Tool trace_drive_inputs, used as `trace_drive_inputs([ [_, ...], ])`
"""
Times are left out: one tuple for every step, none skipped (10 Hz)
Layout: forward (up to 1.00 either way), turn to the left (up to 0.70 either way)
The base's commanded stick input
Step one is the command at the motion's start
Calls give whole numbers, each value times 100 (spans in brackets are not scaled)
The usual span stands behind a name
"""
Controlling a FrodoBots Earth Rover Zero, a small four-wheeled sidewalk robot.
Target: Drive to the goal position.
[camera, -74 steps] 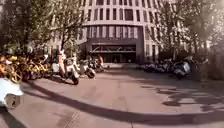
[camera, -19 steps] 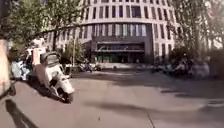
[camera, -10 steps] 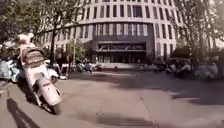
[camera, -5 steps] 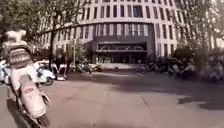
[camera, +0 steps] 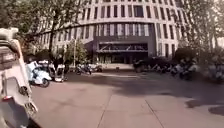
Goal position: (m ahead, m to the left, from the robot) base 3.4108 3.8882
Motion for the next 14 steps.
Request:
trace_drive_inputs([
  [45,27],
  [45,27],
  [45,27],
  [45,0],
  [45,0],
  [45,0],
  [45,0],
  [45,0],
  [45,0],
  [45,6],
  [45,22],
  [45,26],
  [45,27],
  [45,27],
])
